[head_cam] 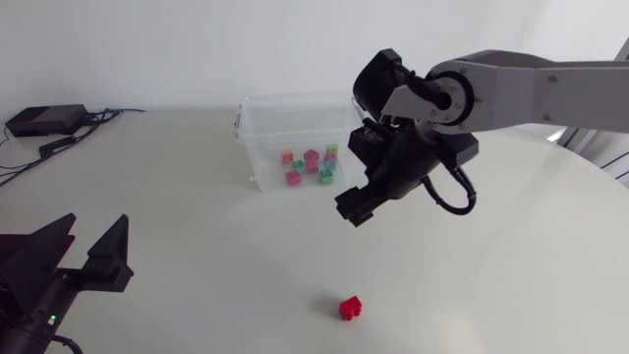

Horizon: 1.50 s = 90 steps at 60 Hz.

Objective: Place the duplo bricks in the container

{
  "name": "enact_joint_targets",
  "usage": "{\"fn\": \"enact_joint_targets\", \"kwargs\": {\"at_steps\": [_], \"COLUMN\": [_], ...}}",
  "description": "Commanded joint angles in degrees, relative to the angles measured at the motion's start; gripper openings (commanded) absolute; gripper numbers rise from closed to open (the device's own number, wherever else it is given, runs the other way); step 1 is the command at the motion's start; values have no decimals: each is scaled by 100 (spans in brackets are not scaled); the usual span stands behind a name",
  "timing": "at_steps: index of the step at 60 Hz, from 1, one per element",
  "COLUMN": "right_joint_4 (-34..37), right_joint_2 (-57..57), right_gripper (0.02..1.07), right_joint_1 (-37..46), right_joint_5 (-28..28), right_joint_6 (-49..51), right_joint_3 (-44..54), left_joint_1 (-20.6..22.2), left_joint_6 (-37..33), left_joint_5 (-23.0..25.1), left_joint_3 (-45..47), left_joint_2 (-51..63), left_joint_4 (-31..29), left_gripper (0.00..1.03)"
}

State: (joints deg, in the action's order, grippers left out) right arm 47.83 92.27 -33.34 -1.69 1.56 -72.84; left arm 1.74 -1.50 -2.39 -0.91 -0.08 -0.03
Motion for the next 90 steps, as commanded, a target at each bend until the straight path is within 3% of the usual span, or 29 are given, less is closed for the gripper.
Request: {"fn": "enact_joint_targets", "kwargs": {"at_steps": [1,8,40,55,68,74,82,90], "right_joint_4": [15,24,446,490,358,314,578,1035], "right_joint_2": [46,283,1707,1830,1900,1874,1346,696], "right_gripper": [97,91,91,86,49,20,19,18], "right_joint_1": [-23,-120,-586,-823,-709,-674,-577,-225], "right_joint_5": [-6,187,1461,1567,1330,1206,749,442], "right_joint_6": [-411,-657,-947,-974,-1105,-1132,-1132,-1114], "right_joint_3": [253,446,666,815,903,885,736,-46], "left_joint_1": [37,37,46,46,46,46,46,55], "left_joint_6": [18,9,9,9,9,9,9,18], "left_joint_5": [-7,-7,-7,-7,-7,-7,-7,-7], "left_joint_3": [82,82,82,82,82,82,82,82], "left_joint_2": [-63,-63,-63,-63,-63,-63,-63,-63], "left_joint_4": [3,3,3,3,3,3,3,3], "left_gripper": [99,99,99,99,99,99,99,99]}}
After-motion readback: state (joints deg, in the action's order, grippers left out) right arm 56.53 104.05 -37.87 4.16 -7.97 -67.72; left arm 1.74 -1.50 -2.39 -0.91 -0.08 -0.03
